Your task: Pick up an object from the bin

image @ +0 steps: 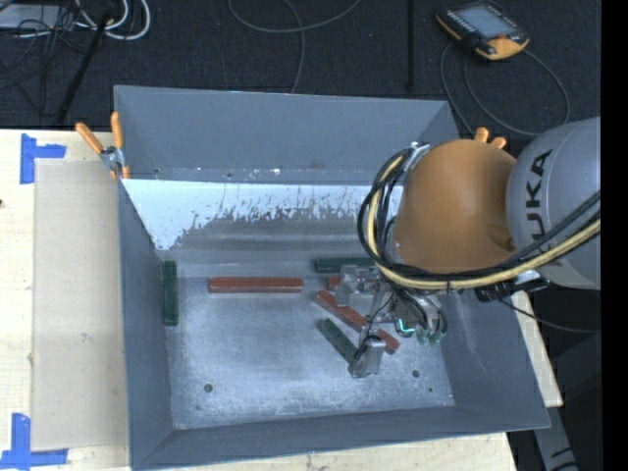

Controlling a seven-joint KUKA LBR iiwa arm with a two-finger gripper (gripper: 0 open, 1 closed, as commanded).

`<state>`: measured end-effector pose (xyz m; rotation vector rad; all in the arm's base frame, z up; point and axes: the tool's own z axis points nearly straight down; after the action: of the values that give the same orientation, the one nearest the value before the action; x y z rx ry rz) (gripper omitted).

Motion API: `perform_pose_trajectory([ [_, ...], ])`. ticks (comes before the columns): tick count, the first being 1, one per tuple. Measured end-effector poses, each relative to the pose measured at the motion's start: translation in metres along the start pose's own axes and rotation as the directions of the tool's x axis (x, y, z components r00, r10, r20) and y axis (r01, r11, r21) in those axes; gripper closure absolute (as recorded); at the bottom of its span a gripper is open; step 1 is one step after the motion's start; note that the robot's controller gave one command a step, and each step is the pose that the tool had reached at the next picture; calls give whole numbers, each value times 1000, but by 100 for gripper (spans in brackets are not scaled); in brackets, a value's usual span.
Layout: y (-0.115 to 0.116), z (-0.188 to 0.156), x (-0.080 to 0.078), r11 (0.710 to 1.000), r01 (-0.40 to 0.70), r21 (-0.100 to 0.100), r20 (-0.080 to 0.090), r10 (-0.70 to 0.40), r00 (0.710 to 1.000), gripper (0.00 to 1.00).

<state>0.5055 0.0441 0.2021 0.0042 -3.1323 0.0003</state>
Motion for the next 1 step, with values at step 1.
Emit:
perform_pose_trajectory([
  [1, 0, -4, -2, 1000, -2, 0, 8, 2, 1000, 0],
])
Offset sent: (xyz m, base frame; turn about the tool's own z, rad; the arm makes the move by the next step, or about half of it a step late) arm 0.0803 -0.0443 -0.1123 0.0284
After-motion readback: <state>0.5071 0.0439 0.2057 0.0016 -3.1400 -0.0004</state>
